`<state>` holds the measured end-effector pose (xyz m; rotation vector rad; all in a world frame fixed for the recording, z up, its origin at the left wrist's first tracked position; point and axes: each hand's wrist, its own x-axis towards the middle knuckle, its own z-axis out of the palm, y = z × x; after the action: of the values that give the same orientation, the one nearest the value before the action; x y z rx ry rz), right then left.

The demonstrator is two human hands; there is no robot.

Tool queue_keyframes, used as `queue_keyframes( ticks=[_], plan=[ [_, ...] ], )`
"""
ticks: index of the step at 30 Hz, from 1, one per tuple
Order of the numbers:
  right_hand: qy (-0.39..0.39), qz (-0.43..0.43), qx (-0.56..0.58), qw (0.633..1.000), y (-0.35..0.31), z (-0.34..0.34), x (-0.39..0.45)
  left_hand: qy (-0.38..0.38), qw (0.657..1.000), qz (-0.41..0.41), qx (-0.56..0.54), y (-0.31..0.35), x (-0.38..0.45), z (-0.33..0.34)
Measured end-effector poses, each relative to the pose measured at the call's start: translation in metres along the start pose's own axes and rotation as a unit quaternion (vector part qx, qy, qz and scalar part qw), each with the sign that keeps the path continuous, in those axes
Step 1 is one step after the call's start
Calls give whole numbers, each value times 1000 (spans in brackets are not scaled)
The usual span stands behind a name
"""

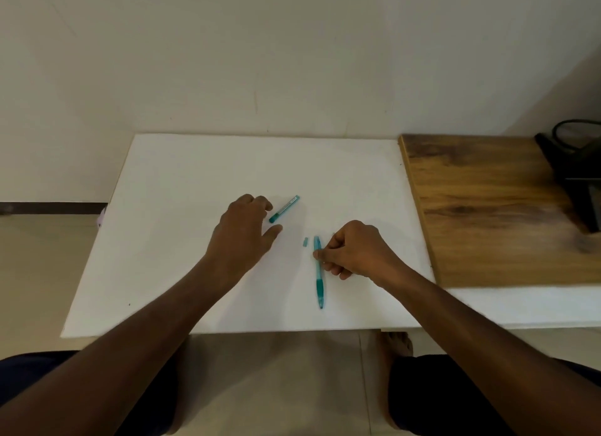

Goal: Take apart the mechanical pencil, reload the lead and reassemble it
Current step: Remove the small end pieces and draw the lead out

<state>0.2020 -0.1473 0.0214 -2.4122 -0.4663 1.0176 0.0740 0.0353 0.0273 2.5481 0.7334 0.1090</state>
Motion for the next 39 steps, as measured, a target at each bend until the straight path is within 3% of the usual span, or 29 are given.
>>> queue_keyframes(
  ticks=[3,10,17,25,30,35,39],
  plan=[
    [11,-6,-29,999,-2,-5,-2,5,1000,-7,13,1,-3,6],
    [129,-106,-74,983,-10,-41,-7,18,999,-21,26,-2,-2,14],
    [150,-177,-146,962,-17,-41,-8,10,997,-63,-41,-3,2,10],
    [124,-361,-169,909,-24,-15,-9,13,986,-25,-167,9,-2,-18],
    [100,-355,-98,924,-27,-3,-13,28,975,13,-220,18,-7,-24],
    [33,-279,61,958,-30,-3,-12,21,968,45,-248,16,-3,-21],
    [20,-254,97,962,-32,-4,-15,13,963,54,-265,16,-2,-20]
  ],
)
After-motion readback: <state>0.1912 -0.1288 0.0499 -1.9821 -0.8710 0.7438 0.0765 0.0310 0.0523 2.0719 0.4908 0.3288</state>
